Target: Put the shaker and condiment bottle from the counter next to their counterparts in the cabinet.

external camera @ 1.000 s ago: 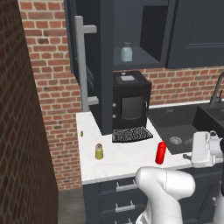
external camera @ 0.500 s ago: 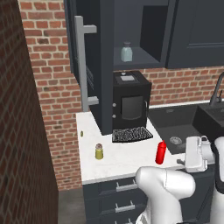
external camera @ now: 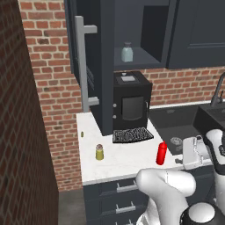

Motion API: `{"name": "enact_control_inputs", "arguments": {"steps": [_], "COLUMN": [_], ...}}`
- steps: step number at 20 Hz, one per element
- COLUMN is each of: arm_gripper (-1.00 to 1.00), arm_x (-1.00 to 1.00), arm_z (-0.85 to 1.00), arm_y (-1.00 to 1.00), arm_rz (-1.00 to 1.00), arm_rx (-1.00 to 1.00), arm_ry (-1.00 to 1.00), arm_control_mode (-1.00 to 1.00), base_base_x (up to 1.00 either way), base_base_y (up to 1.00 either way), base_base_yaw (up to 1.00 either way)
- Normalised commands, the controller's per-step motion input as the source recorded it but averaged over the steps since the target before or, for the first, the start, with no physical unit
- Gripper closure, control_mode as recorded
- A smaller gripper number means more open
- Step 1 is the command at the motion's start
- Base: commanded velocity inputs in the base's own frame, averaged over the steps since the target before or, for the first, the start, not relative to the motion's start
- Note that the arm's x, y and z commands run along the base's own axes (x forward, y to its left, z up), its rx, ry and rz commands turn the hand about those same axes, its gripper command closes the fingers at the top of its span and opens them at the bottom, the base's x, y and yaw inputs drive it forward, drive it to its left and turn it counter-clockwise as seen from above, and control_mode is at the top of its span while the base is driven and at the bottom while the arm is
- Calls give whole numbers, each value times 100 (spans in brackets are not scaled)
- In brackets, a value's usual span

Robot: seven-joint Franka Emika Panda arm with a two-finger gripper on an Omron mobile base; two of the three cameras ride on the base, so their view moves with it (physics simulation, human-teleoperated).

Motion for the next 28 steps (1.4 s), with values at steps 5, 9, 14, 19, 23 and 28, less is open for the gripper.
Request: {"name": "enact_control_inputs", "arguments": {"steps": [5,9,14,19,23,28], "arm_gripper": [-100,-100,-100,-100,-100,-100], "arm_x": [7,0,4,0,0,1], "arm_z": [-36,-13,0,0,0,0], "arm_y": [-45,-13,0,1,20,29], "arm_rz": [3,0,0,0,0,0], "arm_rx": [0,0,0,0,0,0], "arm_ry": [14,3,0,0,0,0], "arm_control_mode": [-100,-100,-100,-100,-100,-100], "base_base_x": [0,0,0,0,0,0], "base_base_y": [0,0,0,0,0,0], "base_base_yaw": [0,0,0,0,0,0]}}
